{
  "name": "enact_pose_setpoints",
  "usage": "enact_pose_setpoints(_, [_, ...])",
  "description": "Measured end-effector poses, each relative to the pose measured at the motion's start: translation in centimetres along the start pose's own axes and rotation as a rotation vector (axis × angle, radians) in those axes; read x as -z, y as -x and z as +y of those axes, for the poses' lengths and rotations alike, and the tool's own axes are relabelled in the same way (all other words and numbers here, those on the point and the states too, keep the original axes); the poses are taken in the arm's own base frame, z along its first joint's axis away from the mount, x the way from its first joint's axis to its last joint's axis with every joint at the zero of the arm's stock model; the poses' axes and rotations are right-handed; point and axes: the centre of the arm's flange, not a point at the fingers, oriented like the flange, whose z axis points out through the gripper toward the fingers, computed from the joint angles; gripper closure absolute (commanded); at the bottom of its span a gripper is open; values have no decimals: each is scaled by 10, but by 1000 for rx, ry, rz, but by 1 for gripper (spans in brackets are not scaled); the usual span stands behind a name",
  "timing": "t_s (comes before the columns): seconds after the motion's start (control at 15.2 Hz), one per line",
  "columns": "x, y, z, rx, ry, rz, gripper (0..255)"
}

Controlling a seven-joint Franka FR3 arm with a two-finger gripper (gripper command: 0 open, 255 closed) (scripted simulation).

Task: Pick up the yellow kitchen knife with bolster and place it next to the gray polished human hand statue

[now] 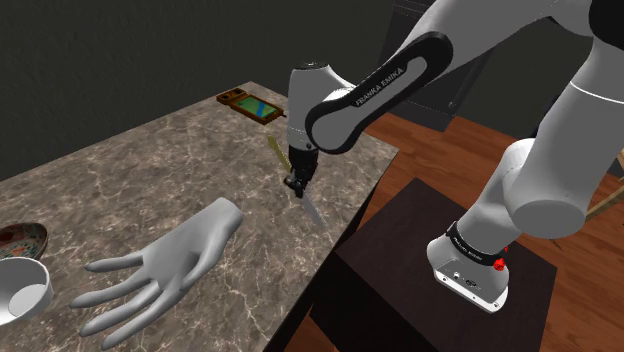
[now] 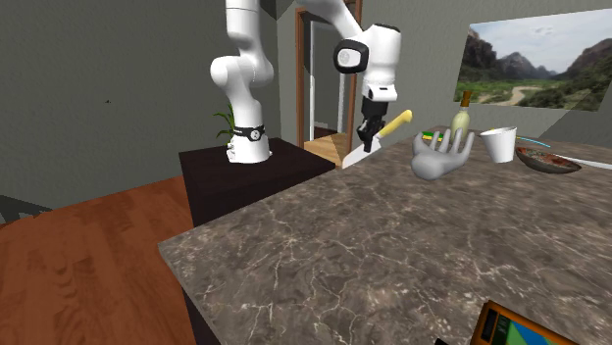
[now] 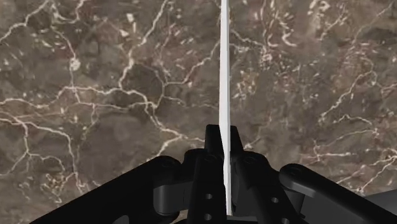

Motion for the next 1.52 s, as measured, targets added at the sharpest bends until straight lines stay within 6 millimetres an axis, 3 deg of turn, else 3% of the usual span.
enact_pose_setpoints(0.99, [-79, -10, 6, 0, 0, 1, 255])
enact_pose_setpoints(1.39, [-82, -9, 6, 0, 0, 1, 255])
enact_pose_setpoints(1.45, [-82, -9, 6, 0, 0, 1, 0])
enact_pose_setpoints(1.52, [-82, -9, 6, 0, 0, 1, 0])
